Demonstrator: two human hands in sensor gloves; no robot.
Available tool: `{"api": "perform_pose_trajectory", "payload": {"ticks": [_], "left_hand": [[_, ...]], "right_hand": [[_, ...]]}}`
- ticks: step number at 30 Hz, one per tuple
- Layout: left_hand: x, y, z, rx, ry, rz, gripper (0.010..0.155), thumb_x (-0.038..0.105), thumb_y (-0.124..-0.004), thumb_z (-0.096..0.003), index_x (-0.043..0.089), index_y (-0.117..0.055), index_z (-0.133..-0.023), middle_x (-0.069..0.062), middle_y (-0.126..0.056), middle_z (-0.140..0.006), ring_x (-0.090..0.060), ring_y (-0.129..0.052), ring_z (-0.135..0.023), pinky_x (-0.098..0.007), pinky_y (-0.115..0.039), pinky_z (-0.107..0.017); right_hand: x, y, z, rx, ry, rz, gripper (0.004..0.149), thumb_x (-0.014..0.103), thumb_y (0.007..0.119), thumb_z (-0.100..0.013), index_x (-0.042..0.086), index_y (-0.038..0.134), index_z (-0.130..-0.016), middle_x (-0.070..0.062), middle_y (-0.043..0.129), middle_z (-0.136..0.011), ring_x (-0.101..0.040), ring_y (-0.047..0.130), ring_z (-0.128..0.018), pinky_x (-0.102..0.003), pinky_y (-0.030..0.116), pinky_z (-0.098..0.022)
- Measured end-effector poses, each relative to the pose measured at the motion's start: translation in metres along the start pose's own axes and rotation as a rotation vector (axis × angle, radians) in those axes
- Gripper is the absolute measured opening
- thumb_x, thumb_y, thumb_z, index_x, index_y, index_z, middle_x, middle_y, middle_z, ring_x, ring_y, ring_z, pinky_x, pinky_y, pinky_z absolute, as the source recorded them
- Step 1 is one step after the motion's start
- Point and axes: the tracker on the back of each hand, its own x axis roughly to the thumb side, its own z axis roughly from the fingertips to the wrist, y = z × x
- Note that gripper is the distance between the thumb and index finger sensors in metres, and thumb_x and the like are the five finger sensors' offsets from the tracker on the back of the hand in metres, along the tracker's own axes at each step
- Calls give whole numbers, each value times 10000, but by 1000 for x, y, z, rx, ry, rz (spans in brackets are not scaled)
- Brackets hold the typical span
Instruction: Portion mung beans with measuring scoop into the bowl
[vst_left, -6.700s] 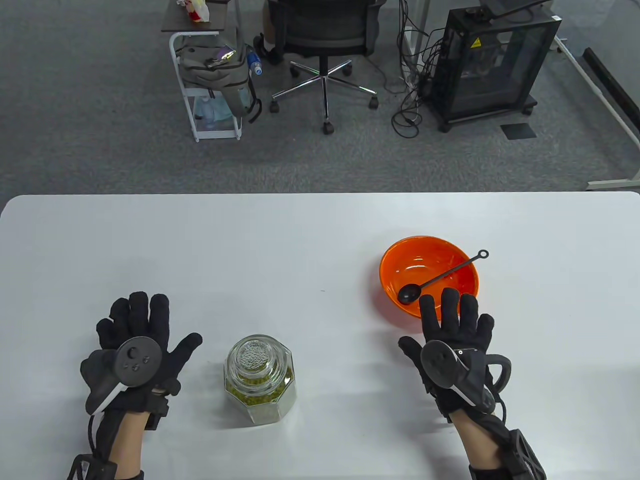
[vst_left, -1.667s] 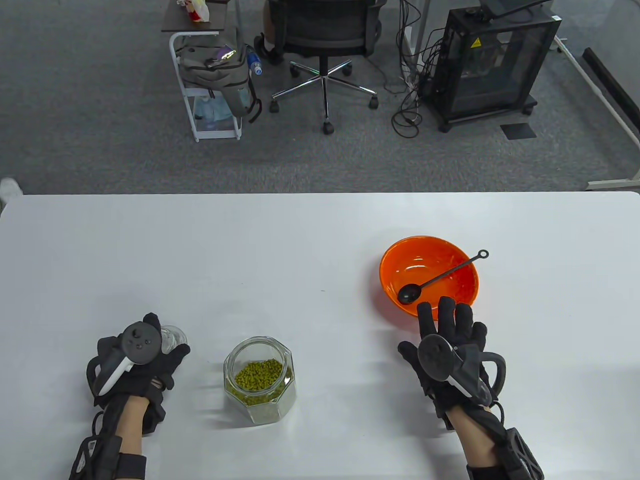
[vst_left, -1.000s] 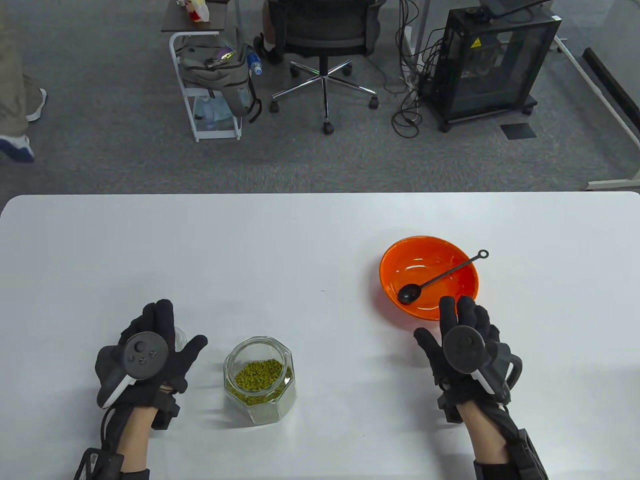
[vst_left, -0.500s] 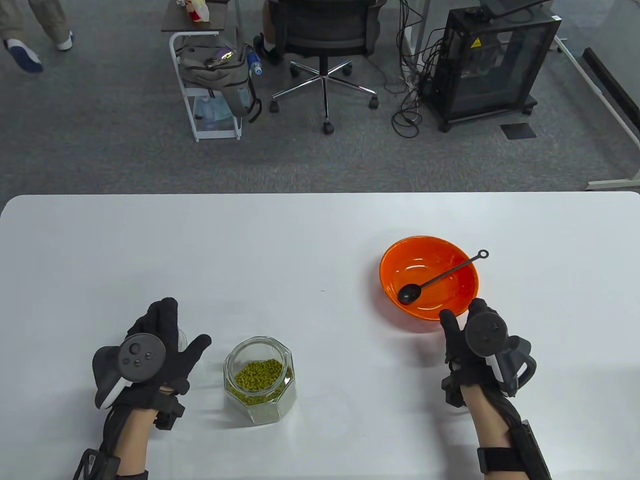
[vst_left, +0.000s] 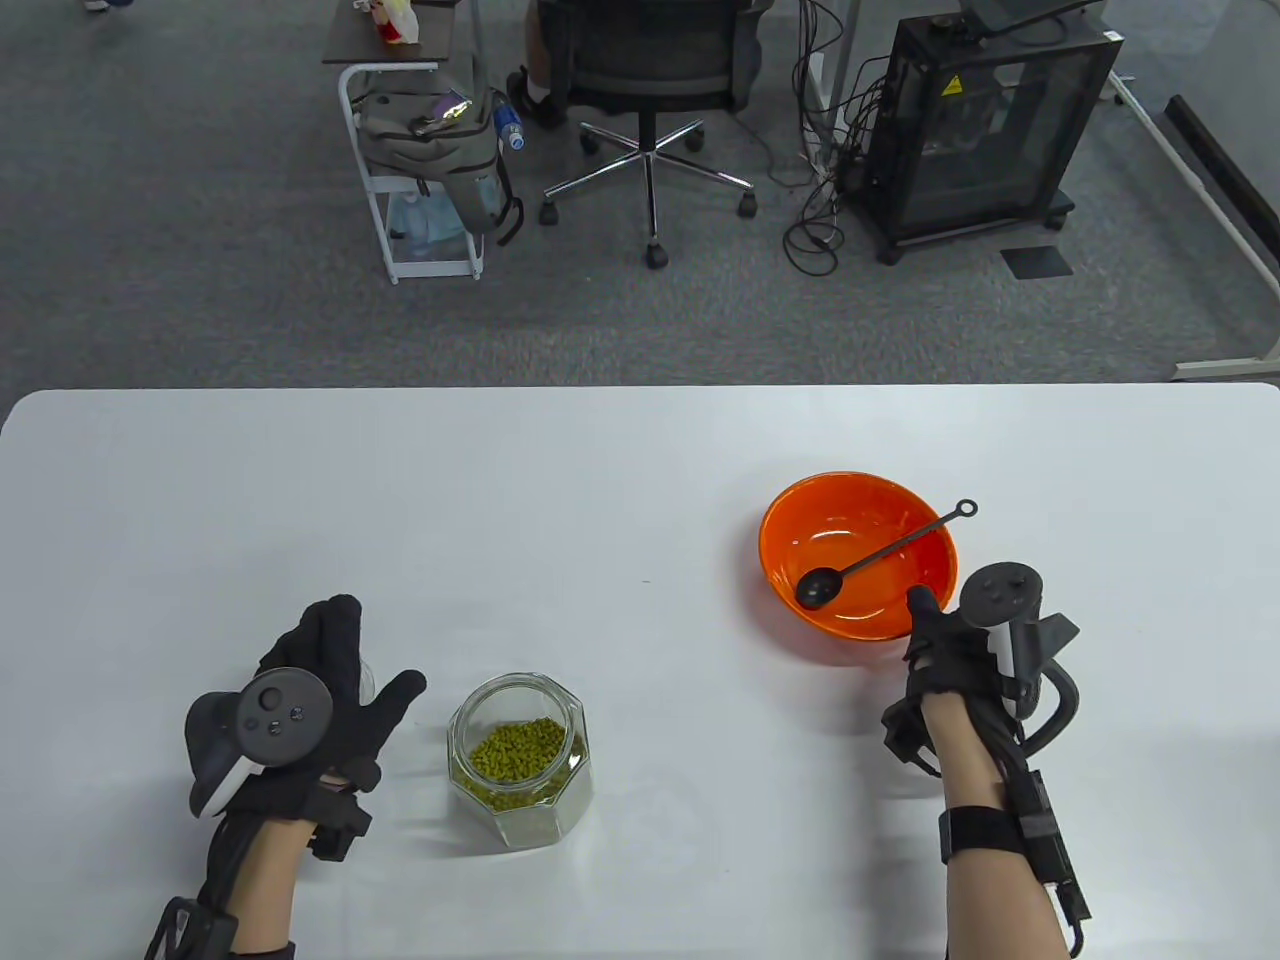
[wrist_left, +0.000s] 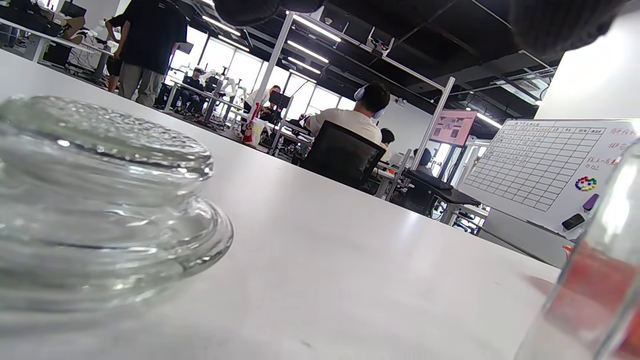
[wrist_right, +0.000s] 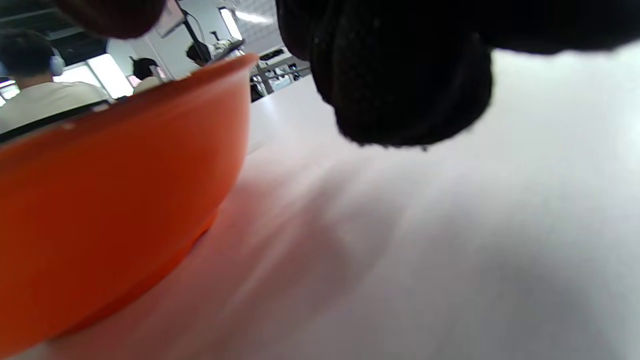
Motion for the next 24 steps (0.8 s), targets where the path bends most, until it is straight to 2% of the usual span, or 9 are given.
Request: {"api": "perform_pose_trajectory", "payload": {"ticks": [13,20,24], "left_hand": [[-6,-2,-3,-28,18,11,962,695,-675,-532,66,-240,-1116,-269,-300,-1151,-560,-442,-1010,-761,-377,-713],[-2,-2,-2,-36,6,3,961,696,-674,-533,65,-243,-1116,-269,-304,-1151,-560,-439,-1012,-763,-374,-712],[-3,-2,-3,-35,5,9,959,695,-674,-533,67,-245,-1117,-268,-307,-1152,-562,-438,-1011,-763,-373,-712]], "right_hand": [[0,25,-22,128,89,-125,742,610,754,-439,21,696,-887,-71,1036,-454,-173,1026,-42,-307,881,-24],[-4,30,-27,155,111,-299,586,459,797,-473,-5,760,-829,-28,1070,-342,-151,1008,61,-304,874,33],[-8,30,-28,189,127,-380,562,419,802,-480,-27,772,-820,-53,1068,-315,-143,1006,79,-297,877,42]]}}
